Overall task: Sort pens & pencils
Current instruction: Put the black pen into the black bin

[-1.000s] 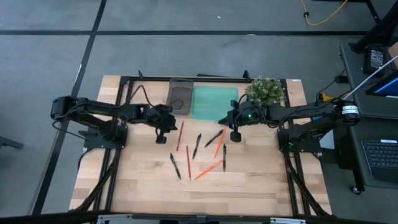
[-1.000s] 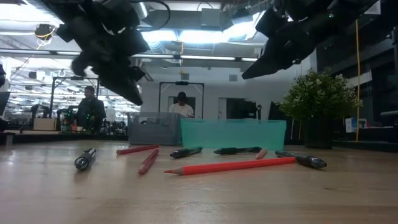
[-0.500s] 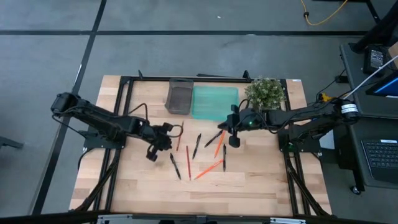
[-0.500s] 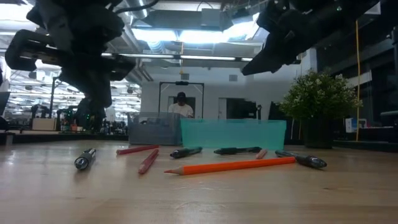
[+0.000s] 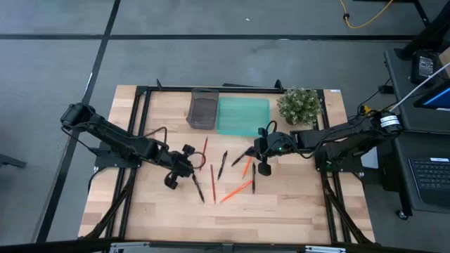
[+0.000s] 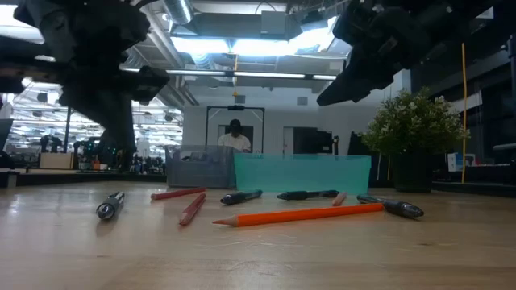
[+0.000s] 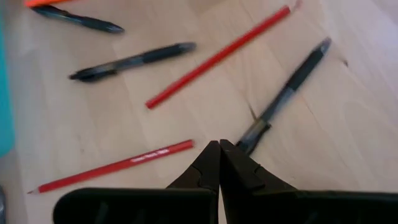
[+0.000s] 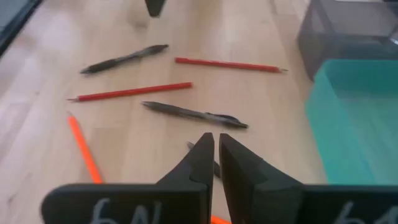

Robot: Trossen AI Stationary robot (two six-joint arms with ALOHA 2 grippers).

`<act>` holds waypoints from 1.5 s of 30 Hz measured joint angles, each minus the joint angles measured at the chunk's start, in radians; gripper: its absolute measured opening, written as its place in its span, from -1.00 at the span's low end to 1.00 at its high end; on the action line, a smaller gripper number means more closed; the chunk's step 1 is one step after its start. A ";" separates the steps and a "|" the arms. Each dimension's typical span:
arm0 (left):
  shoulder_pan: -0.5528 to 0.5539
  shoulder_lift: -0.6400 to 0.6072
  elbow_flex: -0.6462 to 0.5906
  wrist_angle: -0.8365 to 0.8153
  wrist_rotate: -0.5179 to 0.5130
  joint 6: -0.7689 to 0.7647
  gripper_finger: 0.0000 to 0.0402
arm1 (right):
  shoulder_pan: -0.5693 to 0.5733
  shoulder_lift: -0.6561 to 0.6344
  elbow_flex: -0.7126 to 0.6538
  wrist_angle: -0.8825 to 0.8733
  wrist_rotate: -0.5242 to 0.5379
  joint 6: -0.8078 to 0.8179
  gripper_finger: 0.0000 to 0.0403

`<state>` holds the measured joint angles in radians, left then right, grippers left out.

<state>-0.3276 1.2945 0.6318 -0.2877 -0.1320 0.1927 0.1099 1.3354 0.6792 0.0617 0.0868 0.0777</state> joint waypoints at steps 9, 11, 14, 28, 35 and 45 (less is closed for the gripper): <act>-0.020 0.185 0.207 -0.107 -0.013 -0.007 -0.98 | 0.056 0.000 0.000 0.028 0.027 0.092 -0.86; -0.024 0.212 0.243 -0.125 -0.024 -0.003 -0.92 | 0.072 0.000 0.000 0.028 0.027 0.108 -0.86; -0.031 0.242 0.260 -0.131 -0.047 -0.008 -0.80 | 0.098 0.000 0.000 0.028 0.027 0.130 -0.86; -0.106 0.258 0.261 -0.158 -0.009 0.032 -0.46 | 0.163 0.000 0.000 0.025 0.130 0.176 -0.86; -0.096 0.258 0.261 -0.160 0.031 0.079 -0.46 | 0.163 0.000 0.000 0.040 0.131 0.182 -0.86; -0.091 0.355 0.261 -0.135 0.044 0.162 -0.46 | 0.163 0.000 0.000 0.048 0.133 0.183 -0.86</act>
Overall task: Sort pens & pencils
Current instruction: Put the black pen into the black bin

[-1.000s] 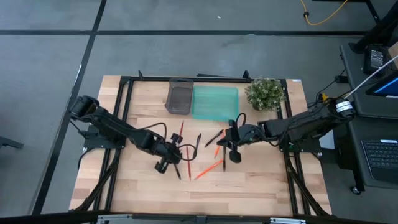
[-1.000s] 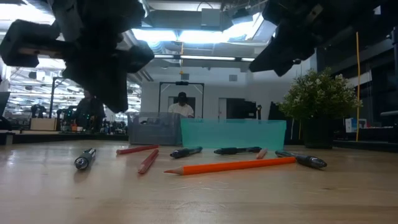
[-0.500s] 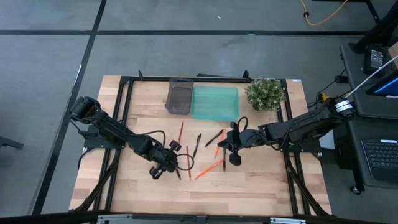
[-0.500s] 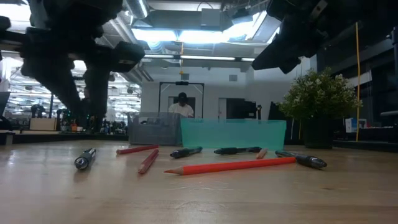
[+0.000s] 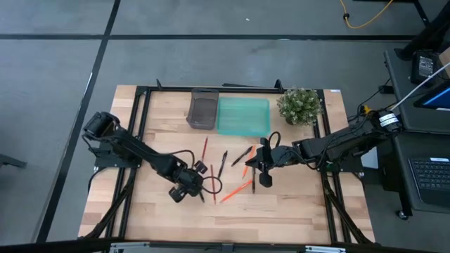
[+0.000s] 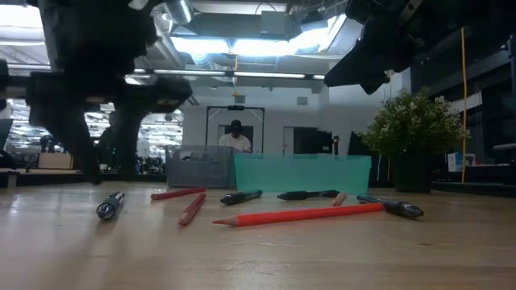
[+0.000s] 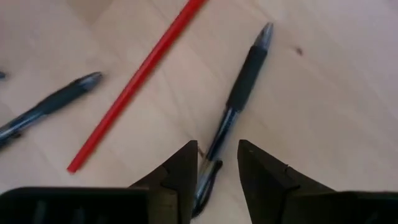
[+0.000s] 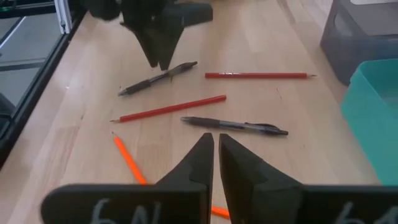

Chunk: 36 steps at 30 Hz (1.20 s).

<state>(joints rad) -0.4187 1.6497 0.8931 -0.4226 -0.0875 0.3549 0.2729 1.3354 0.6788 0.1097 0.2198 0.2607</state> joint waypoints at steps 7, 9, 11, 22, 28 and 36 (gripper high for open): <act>0.028 0.075 0.004 0.019 0.047 0.049 -0.46 | 0.005 0.000 0.000 0.006 0.001 0.005 -0.86; 0.045 0.100 0.006 0.016 0.071 0.049 -0.46 | 0.014 0.000 0.000 0.006 0.018 0.009 -0.86; 0.058 0.117 0.010 0.009 0.088 0.049 -0.46 | 0.025 0.000 0.000 0.006 0.034 0.022 -0.86; 0.111 0.126 0.007 0.028 0.190 -0.065 -0.89 | 0.104 0.000 0.000 0.005 0.119 0.023 -0.86; 0.114 0.125 0.006 0.028 0.192 -0.092 -0.90 | 0.118 0.001 0.000 0.002 0.129 0.023 -0.86; 0.110 0.000 -0.012 -0.007 0.175 -0.087 -0.90 | 0.117 0.001 0.000 0.000 0.130 -0.003 -0.86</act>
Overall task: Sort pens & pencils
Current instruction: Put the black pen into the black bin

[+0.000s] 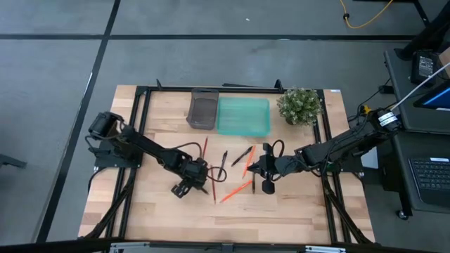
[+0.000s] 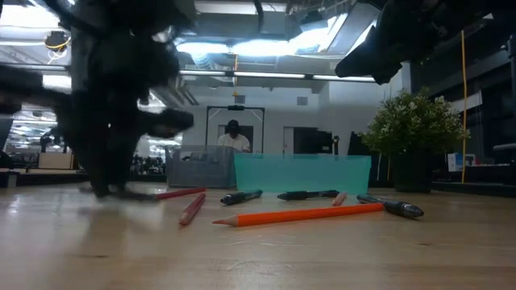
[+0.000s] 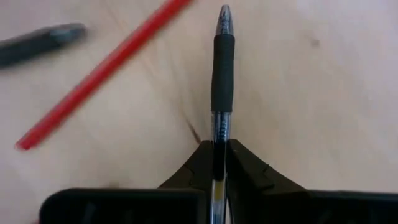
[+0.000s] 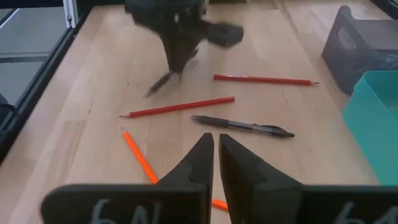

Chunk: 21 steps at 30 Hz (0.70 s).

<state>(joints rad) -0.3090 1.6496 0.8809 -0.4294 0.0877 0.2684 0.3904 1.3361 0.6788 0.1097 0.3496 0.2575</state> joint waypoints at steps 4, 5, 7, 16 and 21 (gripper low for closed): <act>-0.008 -0.106 -0.009 -0.003 -0.042 -0.005 -0.90 | 0.000 0.000 0.000 -0.004 0.000 0.001 -0.86; -0.008 -0.128 -0.019 -0.005 -0.043 -0.006 -0.90 | 0.000 0.001 0.000 -0.008 0.000 0.001 -0.86; -0.008 -0.176 -0.037 0.011 -0.046 -0.024 -0.90 | 0.000 0.005 0.000 -0.002 0.000 0.000 -0.86; -0.011 -0.352 -0.188 0.127 -0.089 -0.096 -0.90 | 0.000 0.006 0.000 -0.010 0.000 -0.002 -0.86; -0.019 -0.435 -0.276 0.253 -0.125 -0.105 -0.90 | 0.000 0.006 0.000 -0.014 0.008 -0.002 -0.86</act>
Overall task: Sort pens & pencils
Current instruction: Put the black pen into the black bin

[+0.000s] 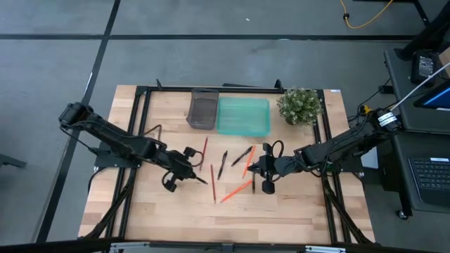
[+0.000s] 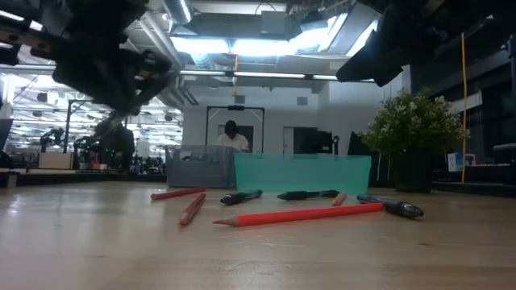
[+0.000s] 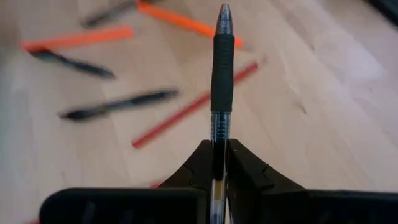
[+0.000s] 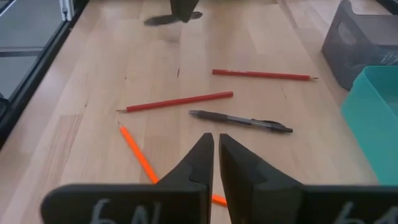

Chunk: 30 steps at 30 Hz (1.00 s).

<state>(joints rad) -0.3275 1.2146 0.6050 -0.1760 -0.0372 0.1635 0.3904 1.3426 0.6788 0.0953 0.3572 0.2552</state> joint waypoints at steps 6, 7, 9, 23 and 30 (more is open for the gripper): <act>0.000 -0.076 -0.162 0.259 -0.003 -0.014 -0.90 | 0.000 0.000 0.000 0.000 0.009 -0.001 -0.86; 0.001 -0.085 -0.189 0.309 -0.004 -0.021 -0.90 | 0.000 0.000 0.000 0.000 0.010 -0.002 -0.86; 0.002 -0.102 -0.237 0.405 -0.005 -0.023 -0.90 | 0.000 0.000 0.000 0.000 0.016 -0.002 -0.86; 0.011 -0.168 -0.440 0.980 -0.111 -0.016 -0.90 | 0.000 0.000 0.000 0.008 0.017 -0.001 -0.86; 0.011 -0.168 -0.544 1.204 -0.128 -0.019 -0.90 | 0.000 0.000 0.000 0.011 0.018 -0.002 -0.86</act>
<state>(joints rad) -0.3161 1.0466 0.0606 1.0282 -0.1655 0.1444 0.3904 1.3426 0.6788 0.1067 0.3752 0.2535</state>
